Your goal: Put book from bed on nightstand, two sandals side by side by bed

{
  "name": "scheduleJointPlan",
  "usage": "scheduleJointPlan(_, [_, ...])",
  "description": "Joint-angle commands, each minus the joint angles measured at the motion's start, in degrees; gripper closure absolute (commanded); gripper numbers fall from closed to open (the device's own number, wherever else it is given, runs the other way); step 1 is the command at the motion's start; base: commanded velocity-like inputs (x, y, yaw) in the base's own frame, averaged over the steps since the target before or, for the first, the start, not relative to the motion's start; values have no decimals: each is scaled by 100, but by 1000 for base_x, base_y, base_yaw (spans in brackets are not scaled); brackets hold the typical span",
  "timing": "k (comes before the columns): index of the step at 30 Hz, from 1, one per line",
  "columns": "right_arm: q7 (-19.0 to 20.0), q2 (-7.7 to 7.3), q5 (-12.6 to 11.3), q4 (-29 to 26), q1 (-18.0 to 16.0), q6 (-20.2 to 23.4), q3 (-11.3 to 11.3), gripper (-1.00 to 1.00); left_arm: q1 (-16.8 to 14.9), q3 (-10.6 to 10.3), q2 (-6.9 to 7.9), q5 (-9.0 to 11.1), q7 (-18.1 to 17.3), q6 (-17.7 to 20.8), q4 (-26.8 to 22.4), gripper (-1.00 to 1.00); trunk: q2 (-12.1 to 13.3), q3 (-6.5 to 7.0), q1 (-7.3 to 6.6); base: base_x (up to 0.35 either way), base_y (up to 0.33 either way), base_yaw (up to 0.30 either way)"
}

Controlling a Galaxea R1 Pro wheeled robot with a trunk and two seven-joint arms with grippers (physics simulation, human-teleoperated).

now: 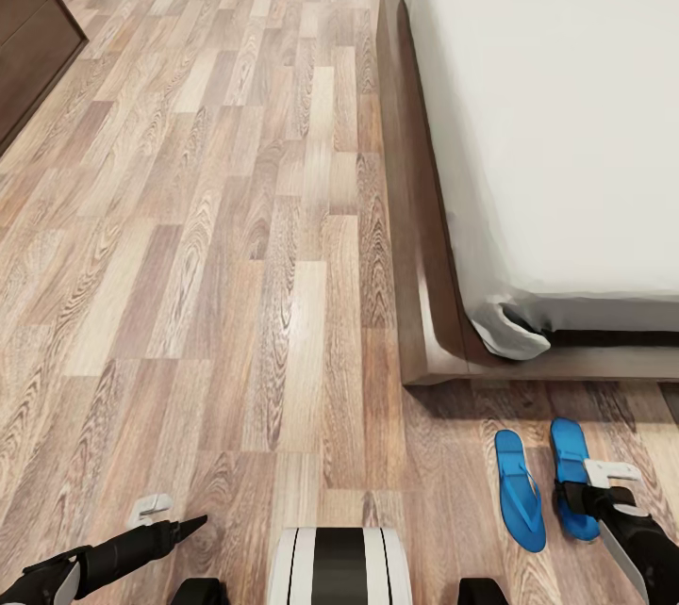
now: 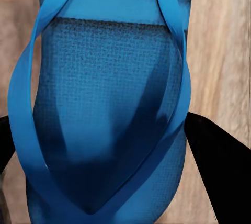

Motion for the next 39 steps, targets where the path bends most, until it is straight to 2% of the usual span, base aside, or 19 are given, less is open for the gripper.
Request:
scheduleJointPlan(1, [-24, -2, -63, -4, 1, -162, 12, 100, -4, 48, -3, -32, -33, 60, -5, -100, -1, -3, -1, 0, 0, 0])
scheduleJointPlan(8, [-29, -2, -66, 3, 1, -370, 19, 100, -4, 48, -3, -35, -24, 60, -10, -100, -1, -3, -1, 0, 0, 0])
scheduleJointPlan(30, [-38, -2, -66, 3, 1, -367, 24, 100, -4, 48, -3, -37, -31, 60, -7, -100, -31, -491, 56, 0, 0, 0])
scheduleJointPlan(39, [-38, -2, -66, 3, 1, -369, 24, 100, -4, 48, -3, -37, -30, 60, -10, -100, -31, -491, 56, 0, 0, 0])
